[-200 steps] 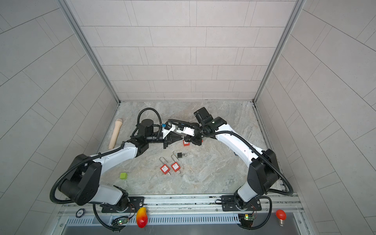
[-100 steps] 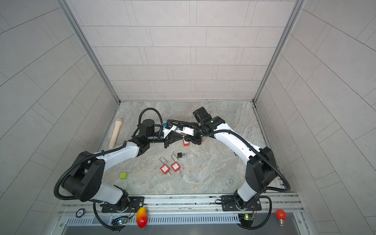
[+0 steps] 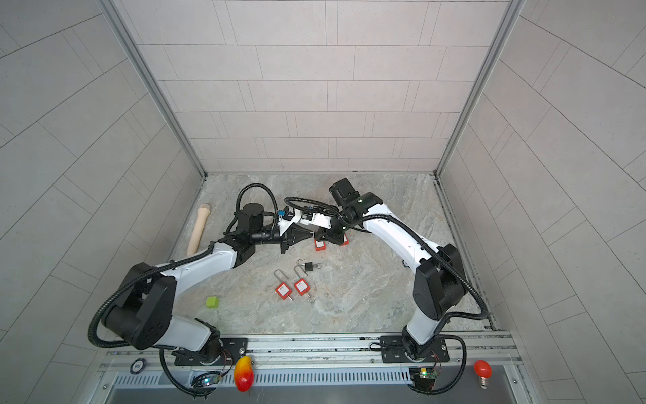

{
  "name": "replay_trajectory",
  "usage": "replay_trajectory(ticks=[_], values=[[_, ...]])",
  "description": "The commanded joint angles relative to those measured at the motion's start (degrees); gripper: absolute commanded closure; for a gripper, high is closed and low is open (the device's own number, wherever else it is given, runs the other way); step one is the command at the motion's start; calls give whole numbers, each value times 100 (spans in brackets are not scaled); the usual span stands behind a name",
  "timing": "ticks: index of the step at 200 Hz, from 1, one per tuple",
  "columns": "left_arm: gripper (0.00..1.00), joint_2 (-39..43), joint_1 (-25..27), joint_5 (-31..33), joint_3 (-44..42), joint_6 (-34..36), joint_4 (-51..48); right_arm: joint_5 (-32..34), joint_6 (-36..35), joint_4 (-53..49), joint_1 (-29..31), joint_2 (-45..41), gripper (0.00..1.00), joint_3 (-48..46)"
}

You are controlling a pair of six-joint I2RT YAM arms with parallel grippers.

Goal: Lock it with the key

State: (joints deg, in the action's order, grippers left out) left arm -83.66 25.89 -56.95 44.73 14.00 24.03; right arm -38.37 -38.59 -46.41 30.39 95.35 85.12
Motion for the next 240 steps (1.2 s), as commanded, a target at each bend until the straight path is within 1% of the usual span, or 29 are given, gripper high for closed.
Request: replay_trajectory(ticks=[1, 14, 44, 61, 87, 106, 127, 159, 200, 240], values=[[100, 211, 103, -291, 200, 169, -83, -480, -95, 418, 148, -227, 77, 136], [100, 308, 34, -277, 215, 250, -217, -349, -199, 217, 86, -384, 69, 17], [100, 527, 20, -109, 447, 868, -1148, -289, -211, 15, -49, -833, 60, -332], [100, 589, 6, -63, 533, 1076, -1454, -268, -211, -100, -105, -1065, 58, -480], [100, 614, 4, -72, 546, 1102, -1498, -216, -239, -372, -208, -1329, 57, -584], [100, 615, 4, -103, 559, 1087, -1507, -145, -342, -635, -294, -1428, 59, -615], [100, 662, 13, -159, 556, 1102, -1506, -140, -499, -735, -393, -1449, 64, -656], [100, 725, 25, -202, 578, 1189, -1689, -342, -343, -751, -387, -1217, 73, -419], [100, 781, 30, -170, 620, 1433, -1999, -373, -342, -729, -347, -945, 77, -244], [100, 749, 39, -211, 660, 1508, -2069, -261, -334, -696, -234, -750, 78, -165]])
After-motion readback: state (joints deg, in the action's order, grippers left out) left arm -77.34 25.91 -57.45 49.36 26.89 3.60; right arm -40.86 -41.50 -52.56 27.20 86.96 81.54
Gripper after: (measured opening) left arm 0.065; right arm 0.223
